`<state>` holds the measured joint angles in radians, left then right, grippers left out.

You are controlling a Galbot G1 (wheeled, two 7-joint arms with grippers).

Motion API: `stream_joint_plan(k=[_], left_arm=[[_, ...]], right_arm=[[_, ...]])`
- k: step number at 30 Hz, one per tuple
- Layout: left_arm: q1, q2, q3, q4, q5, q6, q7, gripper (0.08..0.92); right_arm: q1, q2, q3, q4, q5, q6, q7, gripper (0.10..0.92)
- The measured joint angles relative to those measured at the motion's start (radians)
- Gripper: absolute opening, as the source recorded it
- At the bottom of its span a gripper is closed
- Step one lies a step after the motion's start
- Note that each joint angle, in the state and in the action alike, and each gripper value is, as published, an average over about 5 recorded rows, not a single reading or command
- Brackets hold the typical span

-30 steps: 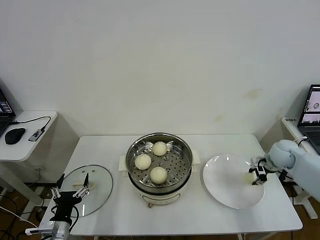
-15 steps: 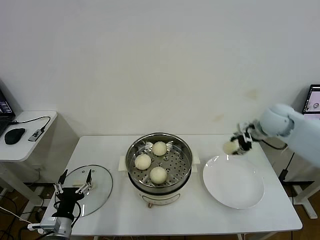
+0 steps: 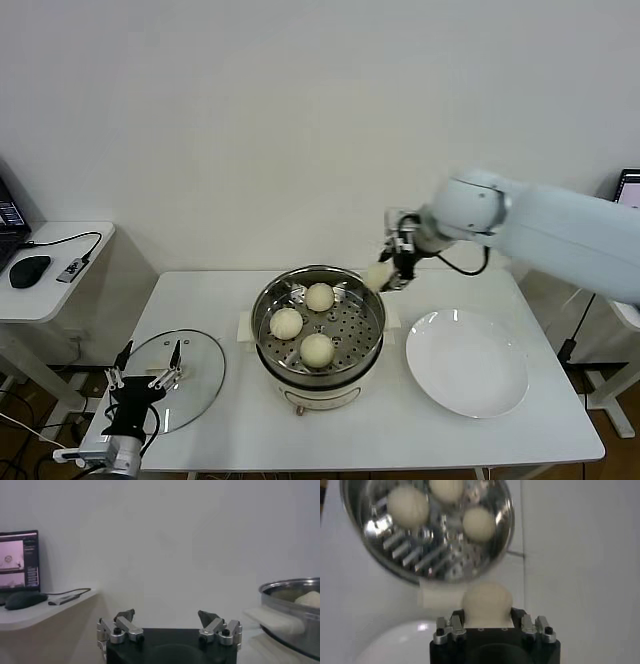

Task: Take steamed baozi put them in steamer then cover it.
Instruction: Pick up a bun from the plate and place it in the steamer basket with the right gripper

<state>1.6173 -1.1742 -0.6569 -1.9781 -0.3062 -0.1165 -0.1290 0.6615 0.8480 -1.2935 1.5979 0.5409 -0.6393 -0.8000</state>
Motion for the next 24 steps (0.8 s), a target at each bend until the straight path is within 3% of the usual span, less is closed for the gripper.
stream_joint_plan(k=[10,24], left_arm=[[0.009,-0.003,-0.014,-0.013,-0.001,0.002,0.000,0.823],[0.012,-0.008,-0.020,-0.019,-0.002,-0.001,0.000,0.823]], right_arm=[[-0.060,0.137,-0.036,-0.056,0.047,-0.052,0.049,0.577],[-0.140,0.194,-0.051,-0.105,0.041,-0.077,0.070,0.577]])
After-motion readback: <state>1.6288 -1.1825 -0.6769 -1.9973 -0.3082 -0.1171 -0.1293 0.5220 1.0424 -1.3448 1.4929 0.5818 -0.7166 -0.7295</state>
